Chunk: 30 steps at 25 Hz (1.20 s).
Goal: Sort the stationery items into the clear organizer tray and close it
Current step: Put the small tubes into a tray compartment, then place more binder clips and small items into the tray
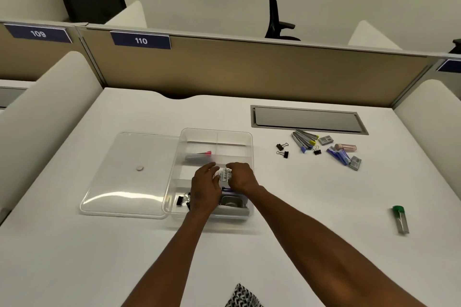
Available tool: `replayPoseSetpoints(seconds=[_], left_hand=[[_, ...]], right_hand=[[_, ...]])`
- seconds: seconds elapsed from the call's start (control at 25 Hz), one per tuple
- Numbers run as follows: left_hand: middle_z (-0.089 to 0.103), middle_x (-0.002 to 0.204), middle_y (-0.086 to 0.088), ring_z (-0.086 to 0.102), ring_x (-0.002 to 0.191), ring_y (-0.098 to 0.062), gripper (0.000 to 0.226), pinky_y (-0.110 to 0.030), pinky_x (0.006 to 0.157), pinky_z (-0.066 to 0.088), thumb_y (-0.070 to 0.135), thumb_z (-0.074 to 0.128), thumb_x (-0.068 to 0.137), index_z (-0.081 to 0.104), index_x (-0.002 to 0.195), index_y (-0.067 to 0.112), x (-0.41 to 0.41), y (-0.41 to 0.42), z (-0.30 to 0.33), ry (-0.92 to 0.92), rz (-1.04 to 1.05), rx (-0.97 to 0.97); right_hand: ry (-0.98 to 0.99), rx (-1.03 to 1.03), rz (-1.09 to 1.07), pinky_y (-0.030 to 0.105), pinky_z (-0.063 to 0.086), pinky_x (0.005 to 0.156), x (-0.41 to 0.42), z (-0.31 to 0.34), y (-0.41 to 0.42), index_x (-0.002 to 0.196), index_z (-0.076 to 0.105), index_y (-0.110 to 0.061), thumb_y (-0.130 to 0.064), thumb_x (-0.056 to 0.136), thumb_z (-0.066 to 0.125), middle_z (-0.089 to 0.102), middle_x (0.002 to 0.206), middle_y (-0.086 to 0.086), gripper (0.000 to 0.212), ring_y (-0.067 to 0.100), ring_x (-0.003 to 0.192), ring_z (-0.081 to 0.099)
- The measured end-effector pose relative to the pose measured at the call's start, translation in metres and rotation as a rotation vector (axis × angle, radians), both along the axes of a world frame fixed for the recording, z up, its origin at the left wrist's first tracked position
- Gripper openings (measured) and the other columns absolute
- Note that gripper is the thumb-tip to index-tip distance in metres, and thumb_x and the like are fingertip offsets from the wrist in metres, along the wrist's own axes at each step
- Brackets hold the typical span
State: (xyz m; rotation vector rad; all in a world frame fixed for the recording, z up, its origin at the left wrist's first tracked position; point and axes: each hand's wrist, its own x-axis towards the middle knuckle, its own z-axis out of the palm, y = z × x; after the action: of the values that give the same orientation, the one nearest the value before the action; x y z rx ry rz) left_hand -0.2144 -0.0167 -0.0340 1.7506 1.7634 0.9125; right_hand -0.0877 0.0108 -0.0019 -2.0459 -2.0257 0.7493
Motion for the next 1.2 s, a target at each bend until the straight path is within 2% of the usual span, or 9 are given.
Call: replayPoseSetpoints(seconds=[0.16,0.28,0.4,0.44,0.6,0.76,0.88,1.0,1.2], left_hand=[[0.06,0.134,-0.005,0.053,0.126,-0.023,0.03,-0.036,0.108,0.044,0.012,0.062,0.092,0.066,0.122,0.012,-0.001,0.0,0.0,0.045,-0.023,0.018],[0.059,0.135,-0.011,0.051,0.129,-0.03,0.031,-0.041,0.107,0.043,0.01,0.061,0.092,0.065,0.123,0.008,0.0,-0.001,-0.002,0.164,-0.074,0.071],[0.059,0.136,-0.012,0.047,0.133,-0.031,0.03,-0.045,0.108,0.041,0.012,0.058,0.094,0.065,0.123,0.008,0.0,-0.003,-0.002,0.217,-0.137,0.13],[0.059,0.136,-0.011,0.046,0.134,-0.031,0.03,-0.045,0.108,0.041,0.014,0.059,0.094,0.065,0.123,0.009,0.001,-0.003,-0.002,0.228,-0.15,0.147],[0.061,0.132,-0.006,0.043,0.136,-0.028,0.029,-0.045,0.109,0.038,0.024,0.062,0.093,0.067,0.119,0.013,0.009,-0.003,0.002,0.218,-0.176,0.183],[0.062,0.129,-0.004,0.041,0.137,-0.025,0.026,-0.04,0.112,0.035,0.022,0.064,0.092,0.069,0.116,0.014,0.043,0.0,0.012,0.151,-0.254,0.222],[0.064,0.126,-0.004,0.043,0.135,-0.026,0.024,-0.038,0.11,0.039,0.021,0.066,0.09,0.07,0.112,0.013,0.08,0.004,0.022,0.117,-0.361,0.271],[0.064,0.124,-0.003,0.044,0.135,-0.025,0.025,-0.035,0.109,0.04,0.021,0.065,0.088,0.07,0.111,0.013,0.113,0.012,0.03,0.116,-0.446,0.31],[0.063,0.126,-0.005,0.046,0.133,-0.026,0.032,-0.036,0.107,0.042,0.023,0.064,0.088,0.068,0.118,0.013,0.154,0.033,0.033,0.198,-0.555,0.245]], right_hand=[[0.144,0.168,-0.074,0.034,0.045,0.106,0.005,0.007,-0.013,0.132,0.061,-0.011,-0.007,0.09,0.064,0.064,0.131,0.01,0.042,0.025,0.119,0.06],[0.36,0.428,-0.276,0.025,0.053,0.089,0.032,0.012,-0.029,0.117,0.069,-0.015,-0.007,0.09,0.061,0.071,0.114,0.004,0.029,0.013,0.096,0.067],[0.421,0.539,-0.466,0.01,0.048,0.072,0.073,0.01,-0.045,0.108,0.073,-0.013,-0.003,0.085,0.064,0.073,0.103,0.004,0.026,0.008,0.082,0.066],[0.412,0.541,-0.516,0.009,0.047,0.071,0.088,0.008,-0.05,0.106,0.073,-0.012,-0.002,0.084,0.065,0.073,0.101,0.005,0.026,0.009,0.081,0.066],[0.263,0.411,-0.662,0.029,0.05,0.082,0.147,-0.003,-0.067,0.109,0.071,-0.013,-0.008,0.084,0.068,0.071,0.103,0.007,0.026,0.02,0.089,0.069],[0.126,0.229,-0.682,0.031,0.048,0.09,0.183,-0.012,-0.075,0.119,0.066,-0.016,-0.013,0.087,0.067,0.068,0.114,0.008,0.033,0.023,0.099,0.066],[0.031,0.119,-0.621,0.036,0.046,0.099,0.198,-0.009,-0.06,0.138,0.052,-0.016,-0.013,0.089,0.065,0.056,0.134,0.012,0.051,0.028,0.117,0.058],[-0.203,-0.071,-0.496,0.042,0.048,0.099,0.214,0.001,-0.035,0.156,0.022,-0.02,-0.02,0.083,0.075,0.028,0.155,0.015,0.09,0.035,0.133,0.044],[-0.442,-0.205,-0.239,0.055,0.034,0.112,0.236,0.013,0.004,0.158,-0.005,-0.019,-0.037,0.065,0.091,-0.01,0.166,0.011,0.136,0.036,0.152,0.003]])
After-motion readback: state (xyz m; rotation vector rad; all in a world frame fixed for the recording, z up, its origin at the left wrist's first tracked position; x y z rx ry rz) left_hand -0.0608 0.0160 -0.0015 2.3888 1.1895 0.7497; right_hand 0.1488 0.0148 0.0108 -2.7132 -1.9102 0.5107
